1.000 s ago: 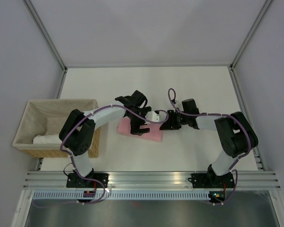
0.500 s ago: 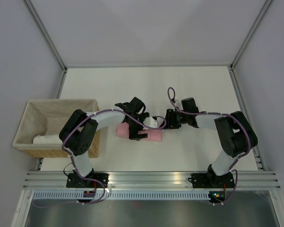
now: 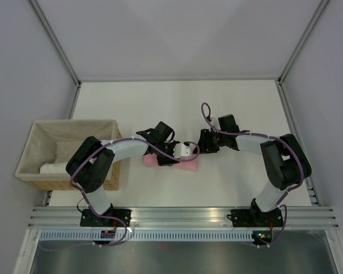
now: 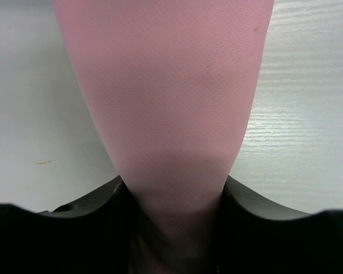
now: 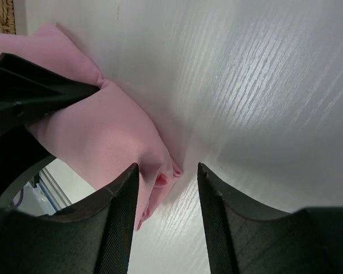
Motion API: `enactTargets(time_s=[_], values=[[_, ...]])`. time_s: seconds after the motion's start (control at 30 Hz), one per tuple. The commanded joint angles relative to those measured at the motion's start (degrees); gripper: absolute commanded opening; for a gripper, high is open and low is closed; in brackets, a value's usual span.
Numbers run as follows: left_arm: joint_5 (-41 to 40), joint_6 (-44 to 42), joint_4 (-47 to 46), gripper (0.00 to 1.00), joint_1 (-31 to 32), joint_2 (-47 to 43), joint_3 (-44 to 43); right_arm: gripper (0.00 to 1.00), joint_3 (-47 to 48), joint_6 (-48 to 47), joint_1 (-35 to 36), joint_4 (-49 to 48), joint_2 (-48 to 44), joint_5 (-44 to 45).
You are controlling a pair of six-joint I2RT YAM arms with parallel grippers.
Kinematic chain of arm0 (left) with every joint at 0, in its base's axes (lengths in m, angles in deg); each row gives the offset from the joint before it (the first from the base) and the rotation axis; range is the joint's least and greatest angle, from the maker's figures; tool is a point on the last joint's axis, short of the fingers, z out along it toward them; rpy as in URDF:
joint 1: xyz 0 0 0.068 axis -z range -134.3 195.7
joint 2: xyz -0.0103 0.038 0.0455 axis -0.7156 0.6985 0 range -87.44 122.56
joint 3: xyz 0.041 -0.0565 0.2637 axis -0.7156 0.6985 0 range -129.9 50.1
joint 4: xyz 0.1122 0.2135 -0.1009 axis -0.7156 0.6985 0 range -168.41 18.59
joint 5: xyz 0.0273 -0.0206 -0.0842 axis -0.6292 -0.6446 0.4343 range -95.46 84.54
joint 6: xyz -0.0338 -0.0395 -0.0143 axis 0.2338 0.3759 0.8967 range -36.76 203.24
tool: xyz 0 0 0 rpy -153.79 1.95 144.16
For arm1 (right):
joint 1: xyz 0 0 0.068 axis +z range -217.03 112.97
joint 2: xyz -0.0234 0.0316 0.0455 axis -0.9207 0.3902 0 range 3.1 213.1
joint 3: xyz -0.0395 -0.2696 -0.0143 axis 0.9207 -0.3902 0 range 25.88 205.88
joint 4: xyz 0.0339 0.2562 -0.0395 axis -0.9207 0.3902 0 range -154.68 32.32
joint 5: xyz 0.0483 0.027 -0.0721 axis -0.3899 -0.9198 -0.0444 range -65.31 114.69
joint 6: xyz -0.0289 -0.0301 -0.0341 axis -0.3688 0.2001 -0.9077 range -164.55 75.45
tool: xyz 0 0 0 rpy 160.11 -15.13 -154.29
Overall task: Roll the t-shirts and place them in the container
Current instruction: Place the rolled tshirt into the container
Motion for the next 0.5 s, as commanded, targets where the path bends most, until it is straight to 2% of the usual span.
enactTargets(time_s=[0.0,0.03,0.17,0.23,0.27,0.37,0.47], values=[[-4.1,-1.4,4.0,0.52,0.3,6.2,3.1,0.52,3.9,-2.6,0.1,3.7,-3.1,0.9],[-3.5,-1.6,4.7,0.45,0.3,6.2,2.9,0.52,4.4,-3.0,0.0,4.3,-3.5,0.9],[-3.3,-0.6,5.5,0.32,0.2,6.1,2.4,0.53,5.7,-4.2,-0.9,7.0,-6.1,1.6],[-3.1,1.1,6.1,0.11,0.2,6.0,2.0,0.53,5.7,-4.8,-1.6,8.1,-6.8,2.1],[-2.9,1.9,6.4,0.07,0.2,5.9,1.3,0.53,5.5,-5.2,-1.9,8.8,-7.6,2.5],[-1.9,4.5,7.9,0.02,-0.1,5.7,-0.4,0.53,5.2,-6.0,-2.9,9.7,-8.3,2.7],[-1.9,7.6,8.8,0.02,-1.3,5.0,-2.4,0.53,5.2,-6.2,-3.7,10.1,-8.6,3.0]])
